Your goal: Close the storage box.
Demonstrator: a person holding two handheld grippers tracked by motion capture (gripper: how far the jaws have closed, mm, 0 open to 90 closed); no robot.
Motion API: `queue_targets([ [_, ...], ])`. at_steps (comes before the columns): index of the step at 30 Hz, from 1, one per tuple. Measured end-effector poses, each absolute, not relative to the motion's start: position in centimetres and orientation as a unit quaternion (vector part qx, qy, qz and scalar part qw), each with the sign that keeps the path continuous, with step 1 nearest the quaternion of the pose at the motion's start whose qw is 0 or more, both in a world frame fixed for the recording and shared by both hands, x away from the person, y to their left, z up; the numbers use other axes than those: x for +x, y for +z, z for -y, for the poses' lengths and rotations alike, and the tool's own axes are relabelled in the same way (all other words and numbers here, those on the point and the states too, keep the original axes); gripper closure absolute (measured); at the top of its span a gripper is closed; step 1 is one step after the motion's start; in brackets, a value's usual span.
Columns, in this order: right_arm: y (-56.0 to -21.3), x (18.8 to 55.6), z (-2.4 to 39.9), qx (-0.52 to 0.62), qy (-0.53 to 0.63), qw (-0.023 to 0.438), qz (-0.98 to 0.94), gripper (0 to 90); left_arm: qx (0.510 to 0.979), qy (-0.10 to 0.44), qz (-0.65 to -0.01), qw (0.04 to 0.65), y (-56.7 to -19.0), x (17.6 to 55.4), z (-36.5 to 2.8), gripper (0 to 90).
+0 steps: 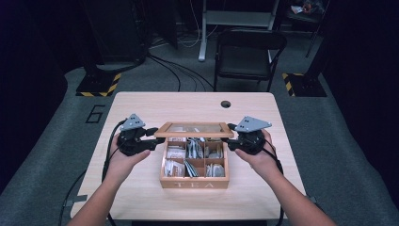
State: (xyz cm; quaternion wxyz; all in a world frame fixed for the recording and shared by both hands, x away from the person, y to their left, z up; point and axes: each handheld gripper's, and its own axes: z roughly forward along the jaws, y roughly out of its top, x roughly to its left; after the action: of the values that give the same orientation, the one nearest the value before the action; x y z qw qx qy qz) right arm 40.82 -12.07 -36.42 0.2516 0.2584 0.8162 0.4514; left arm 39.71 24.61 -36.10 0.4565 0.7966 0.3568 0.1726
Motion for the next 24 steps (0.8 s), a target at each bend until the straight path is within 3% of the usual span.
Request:
queue_targets([
  [24, -37.7, 37.6, 12.7, 0.266, 0.446, 0.243, -0.819, 47.7, 0.801, 0.161, -0.361, 0.45, -38.6, 37.8, -24.7, 51.9],
])
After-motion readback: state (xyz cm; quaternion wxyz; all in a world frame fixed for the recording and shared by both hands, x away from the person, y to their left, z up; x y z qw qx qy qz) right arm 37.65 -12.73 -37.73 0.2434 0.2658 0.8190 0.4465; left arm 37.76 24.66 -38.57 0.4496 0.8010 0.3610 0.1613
